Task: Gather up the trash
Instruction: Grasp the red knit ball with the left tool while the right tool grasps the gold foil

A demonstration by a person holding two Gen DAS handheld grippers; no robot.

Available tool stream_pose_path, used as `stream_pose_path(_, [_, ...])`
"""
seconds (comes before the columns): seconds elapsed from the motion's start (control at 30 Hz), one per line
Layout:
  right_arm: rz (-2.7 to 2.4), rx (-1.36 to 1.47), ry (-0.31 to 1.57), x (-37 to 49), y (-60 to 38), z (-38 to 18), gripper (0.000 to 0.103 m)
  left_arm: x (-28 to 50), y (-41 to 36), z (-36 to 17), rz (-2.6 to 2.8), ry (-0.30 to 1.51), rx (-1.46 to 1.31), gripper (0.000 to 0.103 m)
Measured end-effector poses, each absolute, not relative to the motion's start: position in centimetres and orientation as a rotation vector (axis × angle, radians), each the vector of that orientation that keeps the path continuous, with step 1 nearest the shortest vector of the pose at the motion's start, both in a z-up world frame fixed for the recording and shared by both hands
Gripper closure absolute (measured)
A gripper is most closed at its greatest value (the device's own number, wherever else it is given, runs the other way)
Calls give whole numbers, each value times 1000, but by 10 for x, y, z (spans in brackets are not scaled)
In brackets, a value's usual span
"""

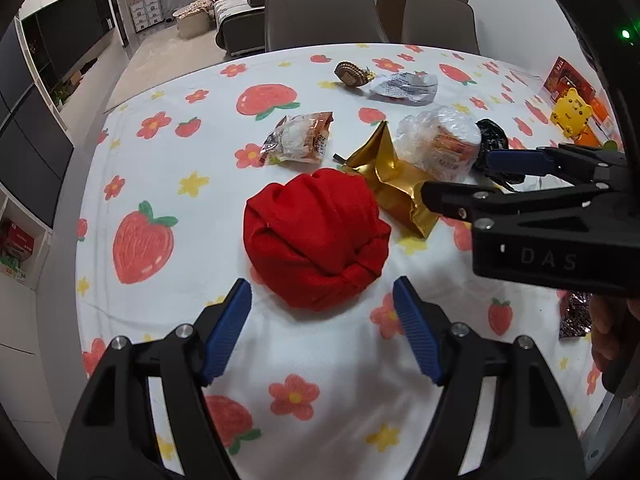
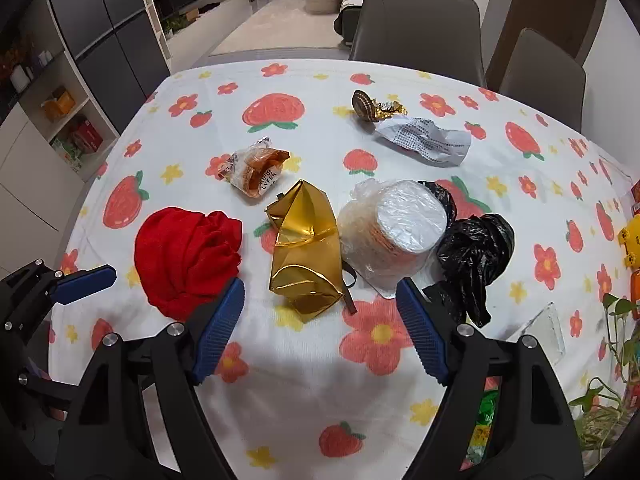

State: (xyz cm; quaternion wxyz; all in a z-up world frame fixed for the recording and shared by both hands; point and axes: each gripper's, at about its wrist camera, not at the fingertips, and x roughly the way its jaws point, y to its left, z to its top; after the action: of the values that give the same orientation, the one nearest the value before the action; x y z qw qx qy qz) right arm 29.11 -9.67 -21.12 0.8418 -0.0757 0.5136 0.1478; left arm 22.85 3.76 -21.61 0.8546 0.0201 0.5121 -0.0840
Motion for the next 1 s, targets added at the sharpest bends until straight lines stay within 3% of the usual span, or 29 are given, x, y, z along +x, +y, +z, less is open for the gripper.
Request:
stream_pose_path(0.27, [331,-164,1129,309,-93,-232,27,247,39,-236,-180,1095,25,30])
stream_pose_path(0.47, [355,-168,1162,314,-88,-244,28,251,36,-239,-204,1087,30,40])
stream_pose_path(0.63, [378,-167,1199,315,-84,-254,57,255,38,-240,-225,1084,7,52])
stream_pose_path(0.8, [378,-165,1186,312,-83,-251,57,255,41,-239,-250,1077,-17,65])
stream_pose_path(1.0, [386,-163,1164,310,-81,-242,58,254,45,-235,-254,1063,-38,70])
